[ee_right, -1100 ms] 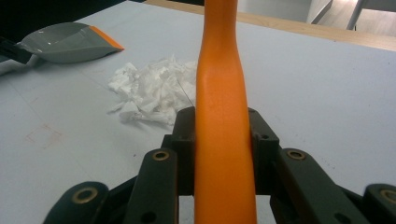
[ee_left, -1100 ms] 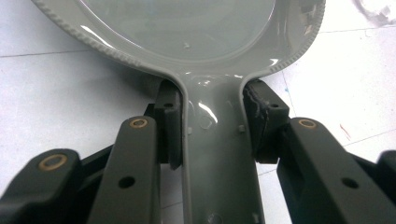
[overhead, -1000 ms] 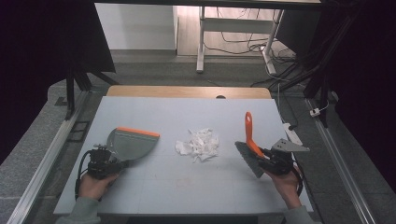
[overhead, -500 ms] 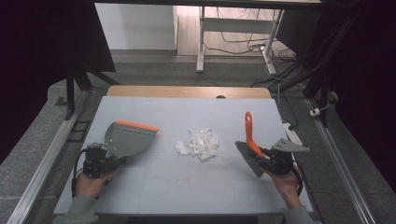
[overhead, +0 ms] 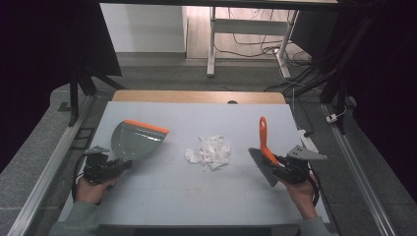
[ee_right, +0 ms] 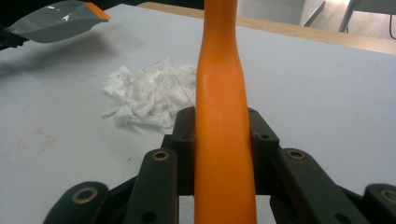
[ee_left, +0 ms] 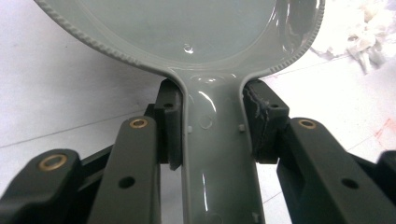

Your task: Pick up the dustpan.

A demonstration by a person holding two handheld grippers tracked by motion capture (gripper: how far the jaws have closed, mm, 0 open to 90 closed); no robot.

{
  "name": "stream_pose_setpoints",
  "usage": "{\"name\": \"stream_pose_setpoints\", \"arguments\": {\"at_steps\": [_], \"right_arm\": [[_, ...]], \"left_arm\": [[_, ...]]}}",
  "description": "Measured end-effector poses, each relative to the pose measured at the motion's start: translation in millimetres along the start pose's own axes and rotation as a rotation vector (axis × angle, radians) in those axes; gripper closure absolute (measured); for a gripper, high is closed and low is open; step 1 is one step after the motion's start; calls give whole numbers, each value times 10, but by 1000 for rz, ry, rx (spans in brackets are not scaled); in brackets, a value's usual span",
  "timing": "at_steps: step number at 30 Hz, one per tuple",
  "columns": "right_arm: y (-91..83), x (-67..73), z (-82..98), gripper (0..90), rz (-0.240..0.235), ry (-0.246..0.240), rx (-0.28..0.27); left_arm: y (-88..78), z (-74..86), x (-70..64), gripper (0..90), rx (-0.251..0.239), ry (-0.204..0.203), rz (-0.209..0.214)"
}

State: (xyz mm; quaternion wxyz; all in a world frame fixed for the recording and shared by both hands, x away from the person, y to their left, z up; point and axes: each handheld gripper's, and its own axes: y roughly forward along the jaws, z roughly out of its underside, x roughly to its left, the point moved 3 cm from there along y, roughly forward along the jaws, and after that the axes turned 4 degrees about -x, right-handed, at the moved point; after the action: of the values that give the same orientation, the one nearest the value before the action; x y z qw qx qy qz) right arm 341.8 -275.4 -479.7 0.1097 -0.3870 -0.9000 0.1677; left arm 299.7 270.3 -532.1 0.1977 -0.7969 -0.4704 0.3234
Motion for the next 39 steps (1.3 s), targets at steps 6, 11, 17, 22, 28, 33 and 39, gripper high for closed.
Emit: {"name": "stream_pose_setpoints", "arguments": {"at_steps": [6, 11, 17, 22, 28, 33, 39], "right_arm": [[-10, 16, -4, 701, 1, -2, 0], [-19, 16, -14, 701, -1, -3, -6], [-26, 5, -18, 701, 3, -1, -8], [-29, 9, -21, 701, 3, -4, -8], [-31, 7, -23, 702, 6, 0, -12], [-31, 18, -30, 702, 4, -6, -11], [-29, 18, -30, 701, 3, -6, -10]], "left_arm": [[-22, -18, -34, 615, -24, 35, 29], [-48, -29, -76, 616, -38, 78, 50], [-87, -42, -112, 616, -46, 126, 77], [-138, -58, -137, 616, -58, 162, 105], [-189, -57, -173, 616, -47, 207, 118], [-227, -58, -218, 616, -44, 257, 155], [-250, -54, -272, 616, -31, 306, 190]]}}
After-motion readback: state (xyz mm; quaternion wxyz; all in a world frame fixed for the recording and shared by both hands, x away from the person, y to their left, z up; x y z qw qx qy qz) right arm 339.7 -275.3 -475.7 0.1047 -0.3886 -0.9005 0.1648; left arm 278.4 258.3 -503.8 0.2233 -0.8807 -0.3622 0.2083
